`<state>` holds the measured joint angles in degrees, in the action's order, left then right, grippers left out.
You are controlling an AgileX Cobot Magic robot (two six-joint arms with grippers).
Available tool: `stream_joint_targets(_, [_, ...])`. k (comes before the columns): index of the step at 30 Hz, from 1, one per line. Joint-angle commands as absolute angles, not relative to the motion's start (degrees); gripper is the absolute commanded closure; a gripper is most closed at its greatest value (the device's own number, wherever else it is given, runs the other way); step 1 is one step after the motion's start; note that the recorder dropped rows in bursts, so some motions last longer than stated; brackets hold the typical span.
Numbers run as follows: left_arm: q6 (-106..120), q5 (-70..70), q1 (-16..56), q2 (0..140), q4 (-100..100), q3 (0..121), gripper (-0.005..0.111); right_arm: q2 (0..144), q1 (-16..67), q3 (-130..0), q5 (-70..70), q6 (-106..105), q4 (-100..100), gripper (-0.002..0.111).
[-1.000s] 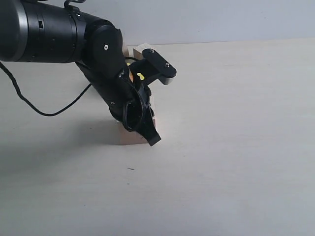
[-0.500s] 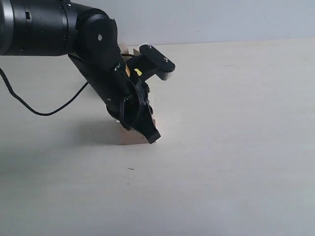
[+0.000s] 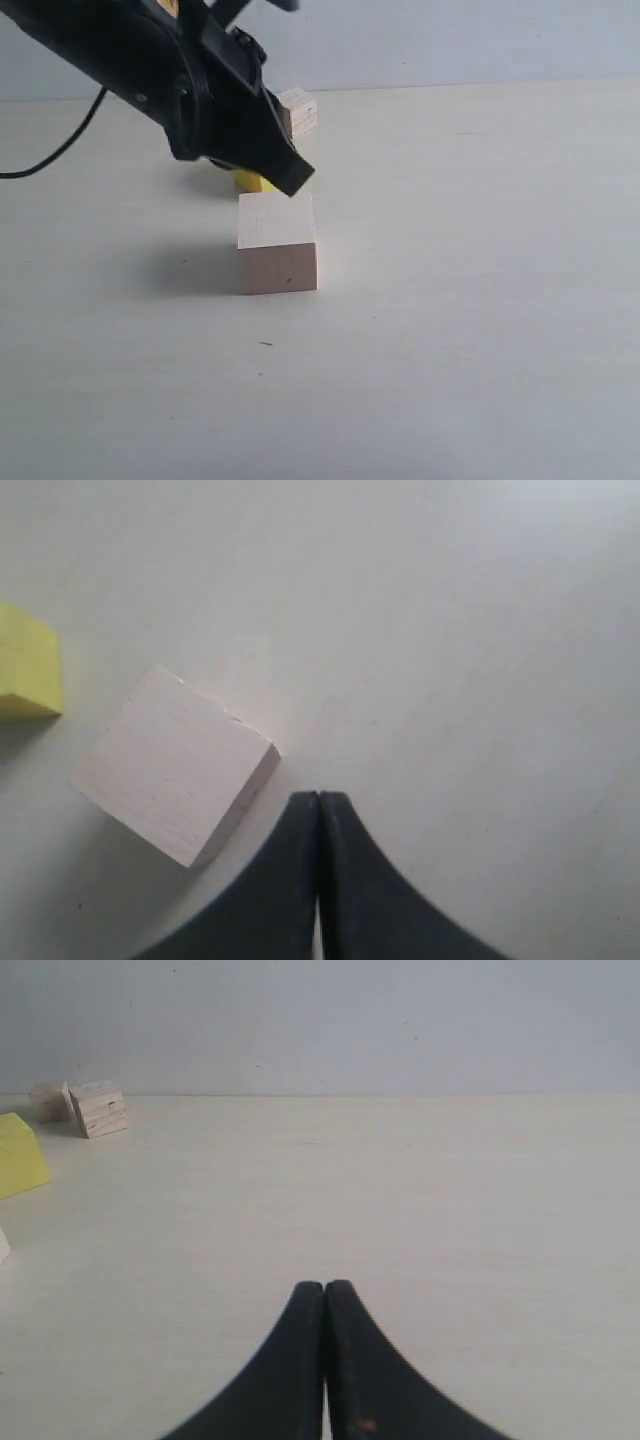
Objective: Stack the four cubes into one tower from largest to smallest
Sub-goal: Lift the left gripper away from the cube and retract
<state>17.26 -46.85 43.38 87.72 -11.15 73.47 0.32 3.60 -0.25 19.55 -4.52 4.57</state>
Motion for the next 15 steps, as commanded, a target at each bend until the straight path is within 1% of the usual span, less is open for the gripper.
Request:
stream_joint_targets(1, [13.49,-46.58,43.36,81.64,-10.18,73.31,0.107,0.0,3.35,0.0,19.2,-4.57,4.59,0.108])
stream_joint_targets(11, [-2.49,-41.68,43.36,66.81,5.15,73.03,0.107,0.0,3.35,0.0,19.2,-4.57,4.59,0.108])
stream_joint_targets(15, [-7.62,-39.21,43.21,60.07,15.3,69.85,0.107,0.0,3.35,0.0,19.2,-4.57,4.59,0.108])
